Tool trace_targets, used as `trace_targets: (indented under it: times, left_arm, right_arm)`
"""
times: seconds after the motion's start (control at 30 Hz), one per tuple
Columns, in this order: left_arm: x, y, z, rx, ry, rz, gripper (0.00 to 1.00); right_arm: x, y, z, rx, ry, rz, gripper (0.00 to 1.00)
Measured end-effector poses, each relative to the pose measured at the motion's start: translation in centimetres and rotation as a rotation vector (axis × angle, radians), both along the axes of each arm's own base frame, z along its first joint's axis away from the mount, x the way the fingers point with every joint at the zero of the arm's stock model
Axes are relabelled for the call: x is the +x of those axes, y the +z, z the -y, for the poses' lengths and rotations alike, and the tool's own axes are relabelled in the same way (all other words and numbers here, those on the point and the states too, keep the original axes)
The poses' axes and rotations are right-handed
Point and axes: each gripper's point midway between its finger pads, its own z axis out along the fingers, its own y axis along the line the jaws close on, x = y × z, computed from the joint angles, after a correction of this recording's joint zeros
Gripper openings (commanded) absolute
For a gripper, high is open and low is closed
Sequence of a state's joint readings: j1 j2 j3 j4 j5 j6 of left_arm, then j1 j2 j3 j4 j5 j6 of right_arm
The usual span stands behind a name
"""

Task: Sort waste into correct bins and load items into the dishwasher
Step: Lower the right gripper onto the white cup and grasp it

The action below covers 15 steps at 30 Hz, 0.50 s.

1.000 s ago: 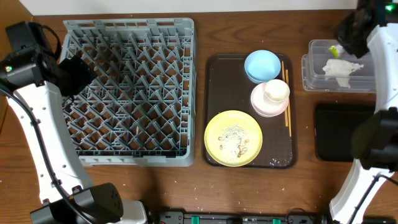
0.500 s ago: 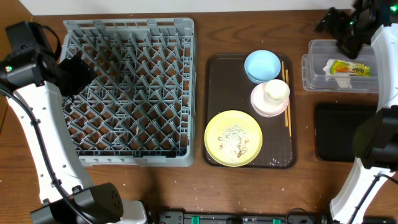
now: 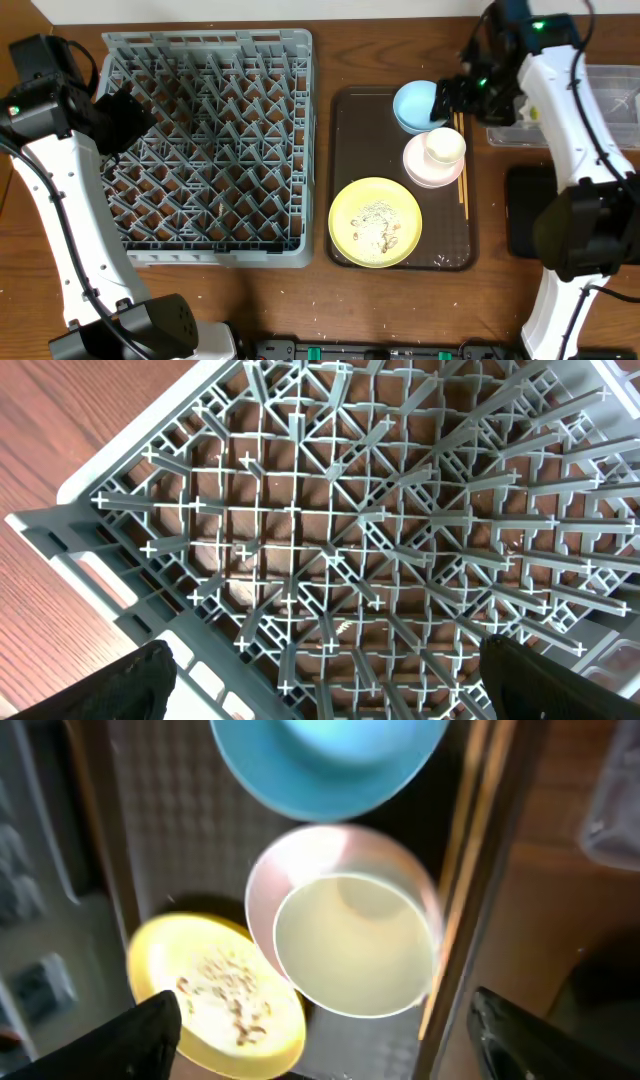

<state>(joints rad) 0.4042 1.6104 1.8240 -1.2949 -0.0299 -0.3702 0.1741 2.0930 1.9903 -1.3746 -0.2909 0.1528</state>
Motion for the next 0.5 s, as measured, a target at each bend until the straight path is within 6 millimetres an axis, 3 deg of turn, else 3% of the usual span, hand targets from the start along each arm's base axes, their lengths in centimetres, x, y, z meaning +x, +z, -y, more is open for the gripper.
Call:
trace_targets:
  times: [0.2,0.37,0.5]
  left_arm:
    - [0.0,0.0,0.0,0.000,0.000,0.000,0.98]
    - [0.0,0.0,0.0,0.000,0.000,0.000,0.98]
    - [0.0,0.0,0.0,0.000,0.000,0.000,0.98]
  right_arm:
    - [-2.3,-3.4,-3.4,-0.020,0.127,-0.042,0.79]
    - [-2.7,-3.9,-7.0,-0.037,0.216,0.012,0.73]
    - [-2.8,-4.3,-7.6,-0.155,0.206,0.049,0.67]
